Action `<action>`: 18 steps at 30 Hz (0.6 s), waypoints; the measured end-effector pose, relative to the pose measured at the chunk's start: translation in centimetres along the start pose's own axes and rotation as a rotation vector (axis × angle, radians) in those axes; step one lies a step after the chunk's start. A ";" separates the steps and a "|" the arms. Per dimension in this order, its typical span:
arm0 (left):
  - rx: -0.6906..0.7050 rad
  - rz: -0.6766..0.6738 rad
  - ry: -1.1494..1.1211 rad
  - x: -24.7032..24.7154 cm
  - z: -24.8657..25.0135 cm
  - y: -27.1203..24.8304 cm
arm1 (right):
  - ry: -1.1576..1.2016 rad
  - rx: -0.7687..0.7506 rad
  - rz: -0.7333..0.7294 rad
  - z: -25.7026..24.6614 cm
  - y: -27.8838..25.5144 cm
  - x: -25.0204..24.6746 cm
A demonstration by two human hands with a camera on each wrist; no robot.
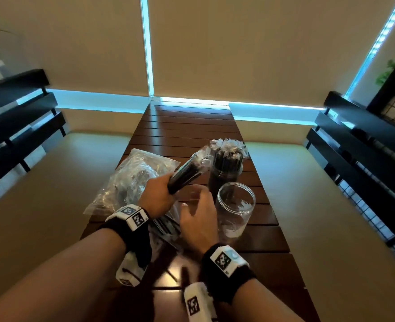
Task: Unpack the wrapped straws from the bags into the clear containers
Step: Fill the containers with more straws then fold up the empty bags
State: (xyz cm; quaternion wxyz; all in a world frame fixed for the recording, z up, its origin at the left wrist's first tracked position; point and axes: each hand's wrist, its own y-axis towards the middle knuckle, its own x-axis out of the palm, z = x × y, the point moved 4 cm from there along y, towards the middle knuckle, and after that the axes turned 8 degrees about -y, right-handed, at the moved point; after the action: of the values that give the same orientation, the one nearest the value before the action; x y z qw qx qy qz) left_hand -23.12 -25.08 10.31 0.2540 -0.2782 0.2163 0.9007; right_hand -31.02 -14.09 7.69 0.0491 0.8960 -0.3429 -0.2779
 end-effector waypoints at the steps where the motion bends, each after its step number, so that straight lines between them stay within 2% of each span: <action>1: -0.016 0.009 -0.001 0.0 -0.3 0.2 | -0.175 -0.041 -0.057 0.8 -0.4 0.1; 3: -0.055 0.018 0.003 -0.2 -0.8 0.6 | -0.495 -0.053 -0.283 2.4 -1.1 0.7; 5: -0.076 0.028 0.001 -0.4 -1.0 0.9 | -0.753 0.012 -0.508 4.3 -1.5 1.3; 8: -0.086 0.066 0.001 -0.8 -0.6 1.0 | -0.937 0.092 -0.664 6.3 -1.6 1.5; 11: -0.082 0.104 -0.007 -1.2 -0.4 1.1 | -0.892 0.107 -0.671 6.1 -1.0 1.4; 15: -0.101 0.110 -0.025 -1.3 -0.5 1.2 | -0.529 0.155 -0.524 2.8 0.7 1.1; 18: -0.099 0.136 -0.054 -1.1 -0.3 1.3 | -0.339 0.086 -0.534 0.8 1.2 1.5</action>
State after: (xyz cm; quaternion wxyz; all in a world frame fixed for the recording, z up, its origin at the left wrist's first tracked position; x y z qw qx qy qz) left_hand -22.99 -26.60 11.09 0.1837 -0.2508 0.1831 0.9327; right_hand -31.25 -15.86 6.62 -0.1212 0.8965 -0.1103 -0.4115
